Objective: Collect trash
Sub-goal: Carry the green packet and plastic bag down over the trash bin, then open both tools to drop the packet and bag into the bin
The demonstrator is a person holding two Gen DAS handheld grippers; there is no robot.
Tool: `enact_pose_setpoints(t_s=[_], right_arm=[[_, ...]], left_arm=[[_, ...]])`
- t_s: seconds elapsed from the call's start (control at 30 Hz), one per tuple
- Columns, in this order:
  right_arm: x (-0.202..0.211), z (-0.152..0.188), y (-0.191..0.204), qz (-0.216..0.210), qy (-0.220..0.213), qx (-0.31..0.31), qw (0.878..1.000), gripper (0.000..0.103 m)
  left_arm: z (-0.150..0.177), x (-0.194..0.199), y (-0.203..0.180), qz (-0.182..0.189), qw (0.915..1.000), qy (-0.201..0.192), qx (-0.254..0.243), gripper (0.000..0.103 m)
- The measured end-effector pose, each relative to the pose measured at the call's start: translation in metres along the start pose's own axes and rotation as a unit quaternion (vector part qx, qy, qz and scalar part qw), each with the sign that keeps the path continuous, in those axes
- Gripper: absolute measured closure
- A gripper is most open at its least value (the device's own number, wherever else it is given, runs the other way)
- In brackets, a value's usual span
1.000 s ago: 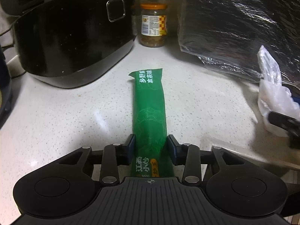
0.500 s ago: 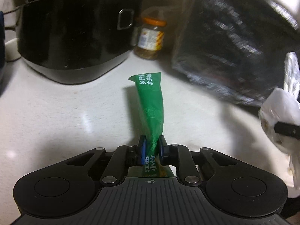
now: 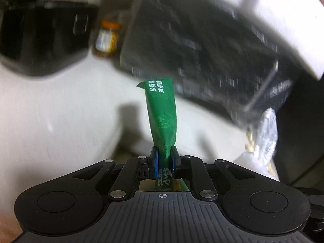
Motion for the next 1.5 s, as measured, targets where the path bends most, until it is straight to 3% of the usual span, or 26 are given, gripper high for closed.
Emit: enact_pose_setpoints(t_s=[0.17, 0.33, 0.43, 0.53, 0.67, 0.73, 0.83, 0.97, 1.13, 1.3, 1.5], right_arm=[[-0.013, 0.05, -0.034, -0.013, 0.057, 0.002, 0.998, 0.078], [-0.046, 0.108, -0.065, -0.032, 0.141, -0.001, 0.989, 0.078], [-0.067, 0.128, -0.068, -0.03, 0.177, 0.021, 0.983, 0.078], [-0.072, 0.143, -0.07, -0.027, 0.184, 0.046, 0.982, 0.078], [-0.083, 0.157, -0.077, -0.009, 0.189, 0.065, 0.98, 0.078], [-0.088, 0.161, -0.081, 0.008, 0.188, 0.072, 0.979, 0.078], [-0.092, 0.169, -0.085, 0.024, 0.198, 0.074, 0.977, 0.078], [-0.1, 0.172, -0.086, 0.035, 0.218, 0.075, 0.972, 0.078], [-0.111, 0.171, -0.08, 0.034, 0.227, 0.058, 0.972, 0.078], [-0.121, 0.161, -0.063, -0.002, 0.23, 0.052, 0.972, 0.078], [-0.167, 0.129, -0.03, -0.037, 0.239, 0.046, 0.969, 0.077]], left_arm=[[0.078, -0.045, -0.017, -0.01, 0.9943, 0.101, 0.035, 0.088], [0.172, -0.102, -0.007, -0.014, 0.972, 0.193, 0.133, 0.088], [0.195, -0.126, -0.001, -0.029, 0.9752, 0.164, 0.146, 0.088], [0.189, -0.148, 0.005, -0.078, 0.988, 0.087, 0.101, 0.088], [0.179, -0.187, 0.025, -0.102, 0.99, -0.008, 0.097, 0.086], [0.181, -0.217, 0.04, -0.088, 0.9896, -0.01, 0.113, 0.082], [0.184, -0.255, 0.058, -0.102, 0.9859, 0.002, 0.133, 0.081], [0.19, -0.282, 0.063, -0.096, 0.9861, 0.038, 0.13, 0.081], [0.199, -0.262, 0.078, -0.09, 0.9776, 0.068, 0.177, 0.081], [0.224, -0.208, 0.085, -0.079, 0.9587, 0.125, 0.243, 0.081], [0.225, -0.149, 0.072, -0.117, 0.9542, 0.17, 0.217, 0.081]])
Point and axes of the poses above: each gripper's, at about its wrist camera, not at the fingertips, and x roughly against the way its jaws point, y to its left, z to its underside, the point moved 6 cm from there along -x, roughly the way its jaws point, and after that the axes turned 8 degrees about y, right-handed, at the moved point
